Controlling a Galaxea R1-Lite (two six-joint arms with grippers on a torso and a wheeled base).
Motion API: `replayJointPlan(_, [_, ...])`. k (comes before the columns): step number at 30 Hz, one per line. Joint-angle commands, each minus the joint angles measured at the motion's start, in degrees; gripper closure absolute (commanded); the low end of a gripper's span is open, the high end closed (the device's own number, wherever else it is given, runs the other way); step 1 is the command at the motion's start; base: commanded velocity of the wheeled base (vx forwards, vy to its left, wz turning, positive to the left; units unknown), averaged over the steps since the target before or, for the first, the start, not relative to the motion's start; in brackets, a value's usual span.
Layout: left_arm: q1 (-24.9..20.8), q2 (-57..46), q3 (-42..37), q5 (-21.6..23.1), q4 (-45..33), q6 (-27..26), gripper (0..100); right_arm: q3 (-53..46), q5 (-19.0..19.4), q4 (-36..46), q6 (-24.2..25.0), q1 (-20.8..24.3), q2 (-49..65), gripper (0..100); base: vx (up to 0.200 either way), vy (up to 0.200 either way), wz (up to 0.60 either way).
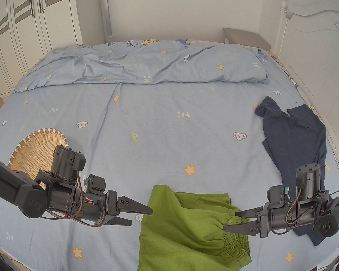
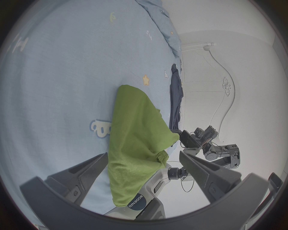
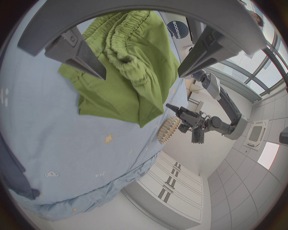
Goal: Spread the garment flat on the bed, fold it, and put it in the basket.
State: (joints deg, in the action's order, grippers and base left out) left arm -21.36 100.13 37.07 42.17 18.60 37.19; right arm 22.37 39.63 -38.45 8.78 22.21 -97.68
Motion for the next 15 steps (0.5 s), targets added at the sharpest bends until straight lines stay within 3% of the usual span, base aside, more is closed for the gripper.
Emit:
replayJointPlan(1, [0.26, 1.12, 0.28, 0.20, 0.12, -0.02, 0, -1.63, 0.01, -0.66, 0.01, 0.90, -2.25, 0, 0.000, 0.000, 0.00])
replayJointPlan(5, [0.35, 1.64, 0.46, 0.37, 0.29, -0.02, 0, -1.63, 0.09, -0.66, 0.01, 0.90, -2.16, 0, 0.000, 0.000, 0.00])
replayJointPlan(6, [0.35, 2.00, 0.55, 0.28, 0.65, -0.02, 0, -1.54, 0.09, -0.66, 0.01, 0.90, -2.25, 100, 0.000, 0.000, 0.00])
replayJointPlan(15, [0.26, 2.70, 0.28, 0.37, 1.79, -0.02, 0, -1.45, 0.09, -1.54, 0.36, 0.20, -2.25, 100, 0.000, 0.000, 0.00])
